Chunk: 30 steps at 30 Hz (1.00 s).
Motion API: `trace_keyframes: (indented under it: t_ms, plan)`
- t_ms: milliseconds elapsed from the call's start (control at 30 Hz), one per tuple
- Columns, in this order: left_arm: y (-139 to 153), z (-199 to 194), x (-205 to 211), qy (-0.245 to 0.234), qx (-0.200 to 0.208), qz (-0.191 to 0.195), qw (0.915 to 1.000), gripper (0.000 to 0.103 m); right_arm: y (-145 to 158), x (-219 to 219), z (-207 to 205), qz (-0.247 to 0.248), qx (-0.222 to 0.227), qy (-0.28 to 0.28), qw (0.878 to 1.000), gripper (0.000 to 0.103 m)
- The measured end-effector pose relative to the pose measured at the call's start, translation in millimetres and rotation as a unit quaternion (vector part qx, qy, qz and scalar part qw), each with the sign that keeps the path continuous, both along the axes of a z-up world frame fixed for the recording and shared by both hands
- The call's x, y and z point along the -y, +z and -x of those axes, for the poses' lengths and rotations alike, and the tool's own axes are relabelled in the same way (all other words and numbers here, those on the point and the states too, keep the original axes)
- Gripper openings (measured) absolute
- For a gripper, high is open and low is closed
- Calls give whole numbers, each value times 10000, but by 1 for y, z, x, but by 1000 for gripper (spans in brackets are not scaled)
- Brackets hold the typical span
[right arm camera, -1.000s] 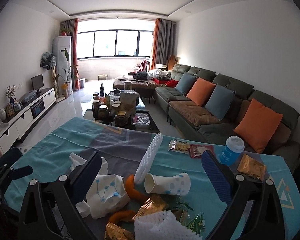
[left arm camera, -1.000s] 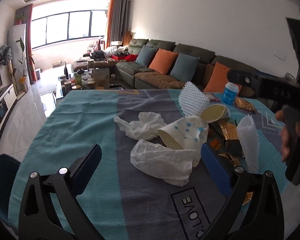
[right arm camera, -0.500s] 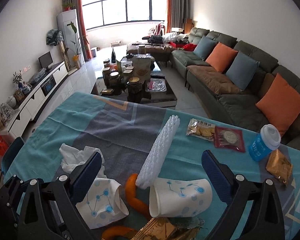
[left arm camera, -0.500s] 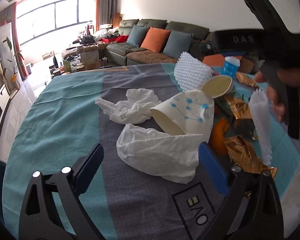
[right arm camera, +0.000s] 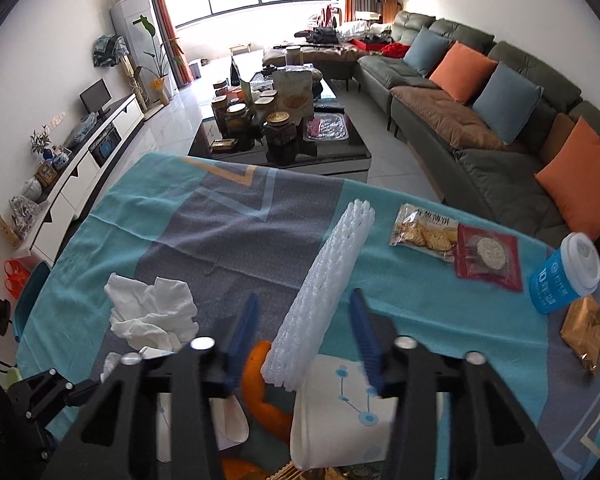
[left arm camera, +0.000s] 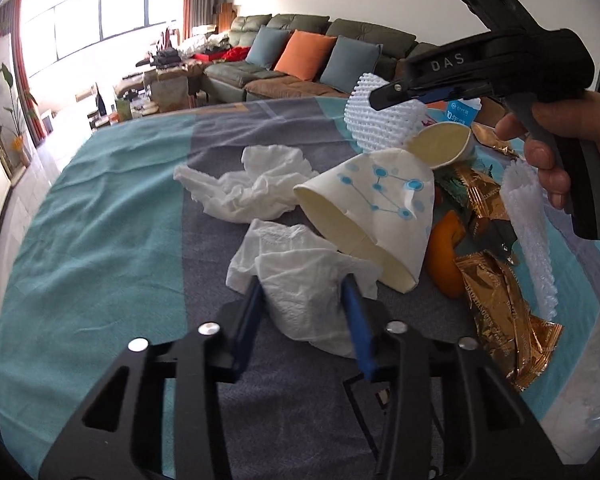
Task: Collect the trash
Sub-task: 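Close the right tool on the foam net while left tool grasps the tissue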
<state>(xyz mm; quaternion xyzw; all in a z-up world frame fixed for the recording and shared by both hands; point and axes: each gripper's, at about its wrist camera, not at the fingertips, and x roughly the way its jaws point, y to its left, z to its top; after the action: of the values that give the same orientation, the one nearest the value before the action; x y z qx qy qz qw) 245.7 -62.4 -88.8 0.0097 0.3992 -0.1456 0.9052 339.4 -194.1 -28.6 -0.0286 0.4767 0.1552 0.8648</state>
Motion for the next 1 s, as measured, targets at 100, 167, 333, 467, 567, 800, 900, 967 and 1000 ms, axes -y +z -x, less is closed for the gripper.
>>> trace_keyframes:
  t_ms: [100, 167, 333, 467, 567, 800, 900, 967, 1000]
  plan:
    - [-1, 0, 0, -57, -20, 60, 10000, 26, -2, 3, 0, -91, -66, 4, 9999, 21]
    - [-1, 0, 0, -74, -4, 92, 9999, 21, -2, 4, 0, -164, -70, 11, 9998, 14]
    - [0, 1, -7, -12, 26, 324, 9995, 17, 6, 3, 4, -317, 56, 67, 9995, 10]
    - [6, 6, -18, 157, 197, 419, 9988, 17, 19, 5, 9, -467, 251, 88, 9986, 10]
    - [12, 10, -27, 284, 275, 471, 9981, 17, 31, 5, 14, -510, 429, 84, 9977, 10]
    - [34, 24, -42, 443, 604, 528, 9958, 17, 54, 3, 30, -625, 761, 119, 9951, 10]
    - [43, 32, -46, 510, 757, 521, 9945, 17, 65, 0, 41, -719, 874, 155, 9935, 10]
    - [51, 39, -52, 594, 884, 535, 9929, 17, 71, -4, 50, -773, 972, 212, 9920, 10]
    - [55, 43, -55, 645, 947, 519, 9921, 17, 74, -6, 54, -795, 1011, 245, 9914, 10]
